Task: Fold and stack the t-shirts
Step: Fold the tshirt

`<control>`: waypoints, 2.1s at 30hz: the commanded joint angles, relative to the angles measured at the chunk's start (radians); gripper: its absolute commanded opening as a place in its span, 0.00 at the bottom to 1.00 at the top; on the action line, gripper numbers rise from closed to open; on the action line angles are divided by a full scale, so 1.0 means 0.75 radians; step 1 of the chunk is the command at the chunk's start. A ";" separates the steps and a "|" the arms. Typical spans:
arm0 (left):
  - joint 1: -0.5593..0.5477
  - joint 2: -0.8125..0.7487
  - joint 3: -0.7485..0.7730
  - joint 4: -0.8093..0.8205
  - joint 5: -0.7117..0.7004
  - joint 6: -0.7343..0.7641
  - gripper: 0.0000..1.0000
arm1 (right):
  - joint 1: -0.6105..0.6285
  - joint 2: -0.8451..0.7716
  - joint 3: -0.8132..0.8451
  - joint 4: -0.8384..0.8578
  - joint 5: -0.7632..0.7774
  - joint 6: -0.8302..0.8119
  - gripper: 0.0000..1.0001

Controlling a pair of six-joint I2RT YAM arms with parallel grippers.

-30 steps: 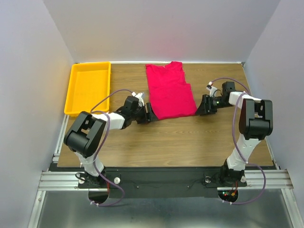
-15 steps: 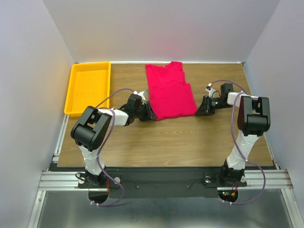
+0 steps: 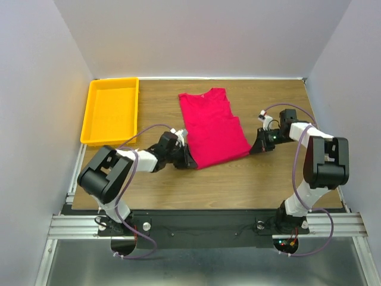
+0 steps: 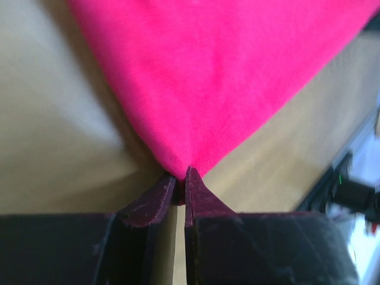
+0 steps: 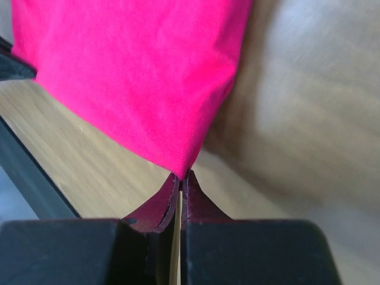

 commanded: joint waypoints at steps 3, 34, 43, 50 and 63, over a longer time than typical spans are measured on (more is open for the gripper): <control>-0.183 -0.238 -0.157 -0.079 0.069 -0.124 0.15 | -0.002 -0.178 -0.020 -0.264 0.132 -0.245 0.01; -0.628 -0.846 0.029 -0.407 -0.358 1.046 0.70 | -0.002 -0.314 0.021 -0.882 -0.222 -2.202 0.69; -0.870 -0.515 0.051 -0.339 -0.558 1.154 0.68 | 0.047 -0.228 -0.075 -0.795 -0.148 -2.322 0.66; -0.905 -0.261 0.194 -0.360 -0.659 1.089 0.67 | 0.071 -0.193 -0.108 -0.641 -0.064 -2.229 0.65; -0.907 0.009 0.368 -0.574 -0.896 0.990 0.60 | 0.073 -0.142 -0.100 -0.559 -0.031 -2.176 0.64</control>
